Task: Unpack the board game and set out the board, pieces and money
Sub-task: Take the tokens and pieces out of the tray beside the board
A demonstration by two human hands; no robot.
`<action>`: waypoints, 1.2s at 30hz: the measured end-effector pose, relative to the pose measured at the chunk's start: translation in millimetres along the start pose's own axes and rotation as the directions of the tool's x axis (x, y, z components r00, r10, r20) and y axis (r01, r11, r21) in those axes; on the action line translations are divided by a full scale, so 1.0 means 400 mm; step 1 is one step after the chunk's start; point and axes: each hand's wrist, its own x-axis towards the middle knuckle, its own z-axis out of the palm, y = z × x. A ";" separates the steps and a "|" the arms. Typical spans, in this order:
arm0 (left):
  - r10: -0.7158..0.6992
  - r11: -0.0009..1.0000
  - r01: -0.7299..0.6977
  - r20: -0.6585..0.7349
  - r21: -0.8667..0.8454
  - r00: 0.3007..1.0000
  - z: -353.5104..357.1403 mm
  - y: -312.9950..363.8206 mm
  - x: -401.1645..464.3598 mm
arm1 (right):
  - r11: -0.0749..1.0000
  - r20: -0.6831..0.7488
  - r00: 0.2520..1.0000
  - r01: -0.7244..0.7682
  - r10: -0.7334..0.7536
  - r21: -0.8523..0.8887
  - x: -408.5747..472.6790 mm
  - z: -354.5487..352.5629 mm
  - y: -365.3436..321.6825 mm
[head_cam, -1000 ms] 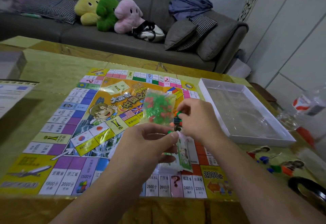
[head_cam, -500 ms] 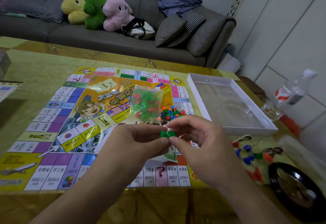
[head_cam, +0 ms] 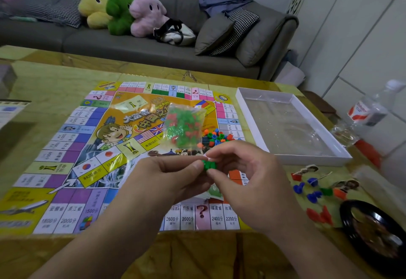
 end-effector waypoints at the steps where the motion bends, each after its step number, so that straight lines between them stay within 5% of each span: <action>1: -0.007 1.000 0.007 0.002 -0.022 1.000 -0.002 -0.002 0.001 | 1.000 -0.001 1.000 -0.001 0.001 0.002 -0.001 0.001 0.000; 13: 0.075 0.995 -0.075 0.003 0.062 0.997 0.003 -0.002 -0.015 | 0.990 -0.037 0.997 -0.067 0.072 0.127 -0.007 -0.001 -0.003; 20: 0.046 0.998 -0.046 0.006 -0.033 0.999 0.013 -0.010 -0.023 | 0.993 -0.126 0.990 -0.046 0.060 0.112 -0.015 0.008 -0.016; 28: -0.015 0.985 0.022 0.037 -0.173 0.999 0.018 -0.015 -0.025 | 0.989 -0.091 0.992 -0.071 0.083 0.127 -0.005 -0.010 -0.026; 36: -0.022 0.993 0.033 0.098 -0.110 0.995 0.015 -0.017 -0.023 | 0.983 0.031 0.996 -0.089 0.085 0.162 0.009 -0.032 -0.019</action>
